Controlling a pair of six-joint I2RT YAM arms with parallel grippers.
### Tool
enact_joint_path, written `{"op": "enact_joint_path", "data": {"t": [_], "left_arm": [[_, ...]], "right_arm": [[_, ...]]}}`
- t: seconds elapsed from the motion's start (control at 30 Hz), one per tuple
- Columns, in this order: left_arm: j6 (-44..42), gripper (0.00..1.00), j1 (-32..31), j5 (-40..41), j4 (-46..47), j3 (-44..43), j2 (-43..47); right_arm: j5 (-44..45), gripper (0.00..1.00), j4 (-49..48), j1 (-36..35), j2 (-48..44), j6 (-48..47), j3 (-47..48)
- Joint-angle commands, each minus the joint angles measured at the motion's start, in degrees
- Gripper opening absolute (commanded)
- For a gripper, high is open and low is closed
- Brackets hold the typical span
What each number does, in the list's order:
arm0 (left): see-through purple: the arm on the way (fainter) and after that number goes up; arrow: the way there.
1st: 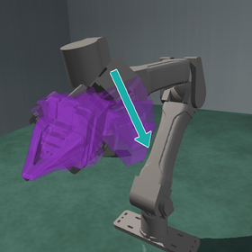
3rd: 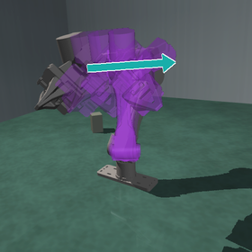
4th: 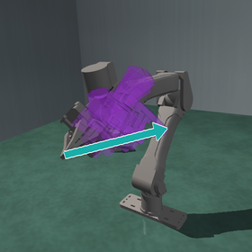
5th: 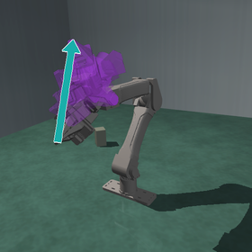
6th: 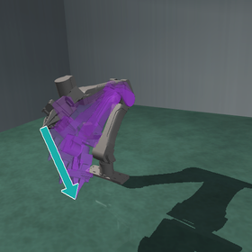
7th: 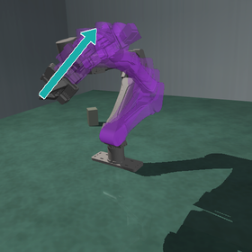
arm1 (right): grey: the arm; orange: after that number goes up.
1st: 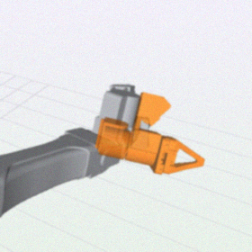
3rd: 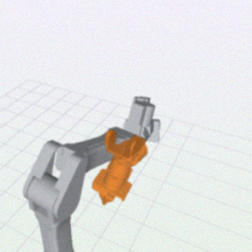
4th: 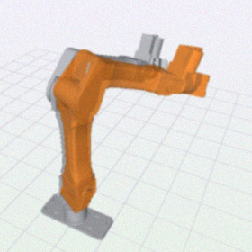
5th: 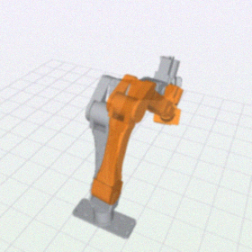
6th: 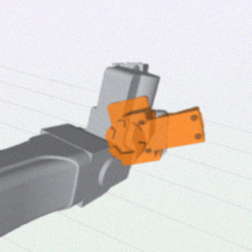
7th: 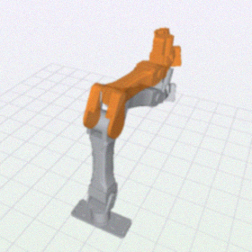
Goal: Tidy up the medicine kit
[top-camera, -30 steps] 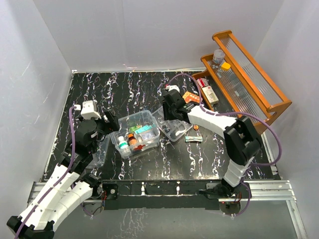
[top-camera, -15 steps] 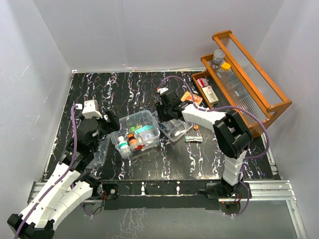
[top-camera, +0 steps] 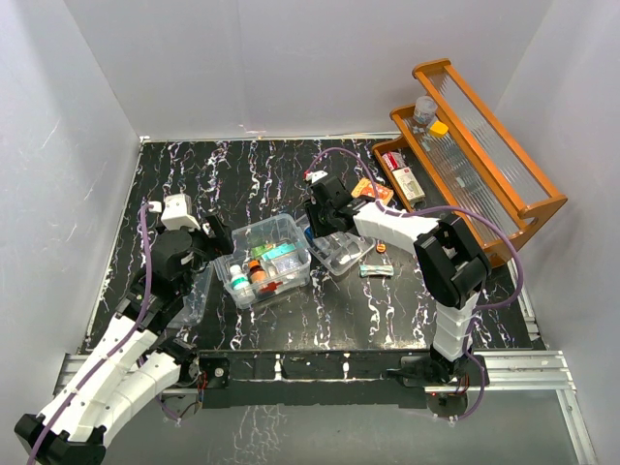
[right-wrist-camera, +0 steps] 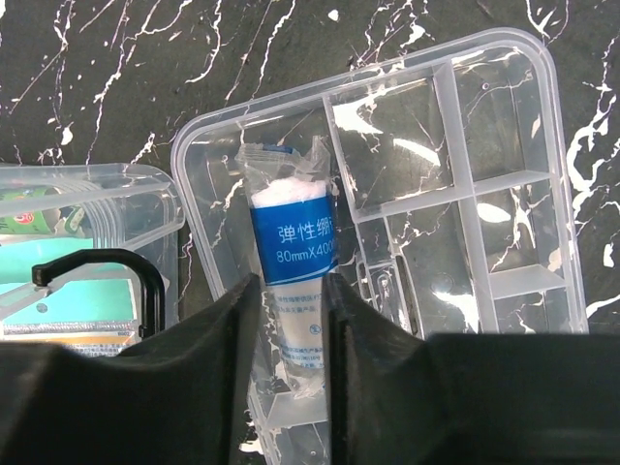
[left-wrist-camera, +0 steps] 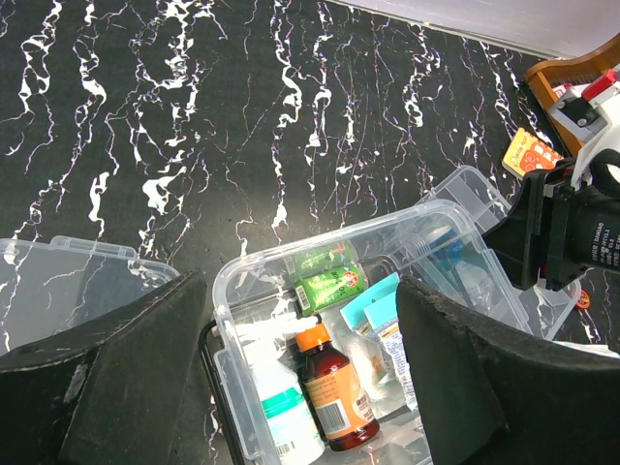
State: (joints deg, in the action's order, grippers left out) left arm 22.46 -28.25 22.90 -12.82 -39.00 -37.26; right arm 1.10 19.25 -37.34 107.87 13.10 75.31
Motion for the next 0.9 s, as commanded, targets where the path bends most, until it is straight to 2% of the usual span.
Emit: {"op": "enact_joint_path", "data": {"t": [0.0, 0.5, 0.6, 0.77, 0.87], "left_arm": [[-0.83, 0.78, 0.02, 0.22, 0.78, -0.28, 0.25], [-0.75, 0.78, 0.0, 0.22, 0.6, -0.28, 0.08], [-0.66, 0.78, 0.01, 0.14, 0.69, -0.29, 0.08], [-0.66, 0.78, 0.04, 0.04, 0.72, -0.42, -0.01], [-0.66, 0.78, 0.03, 0.04, 0.54, -0.4, 0.08]], "right_arm": [[-0.45, 0.25, -1.99, 0.16, -0.32, -0.45, 1.27], [1.06, 0.14, 1.63, 0.16, 5.6, -0.2, 2.86], [0.7, 0.16, 1.53, 0.2, 3.44, 0.12, 2.94], [1.11, 0.27, 1.74, 0.23, -0.91, 2.05, 4.45], [0.5, 0.29, 1.87, 0.36, -3.89, 3.52, 4.52]]}}
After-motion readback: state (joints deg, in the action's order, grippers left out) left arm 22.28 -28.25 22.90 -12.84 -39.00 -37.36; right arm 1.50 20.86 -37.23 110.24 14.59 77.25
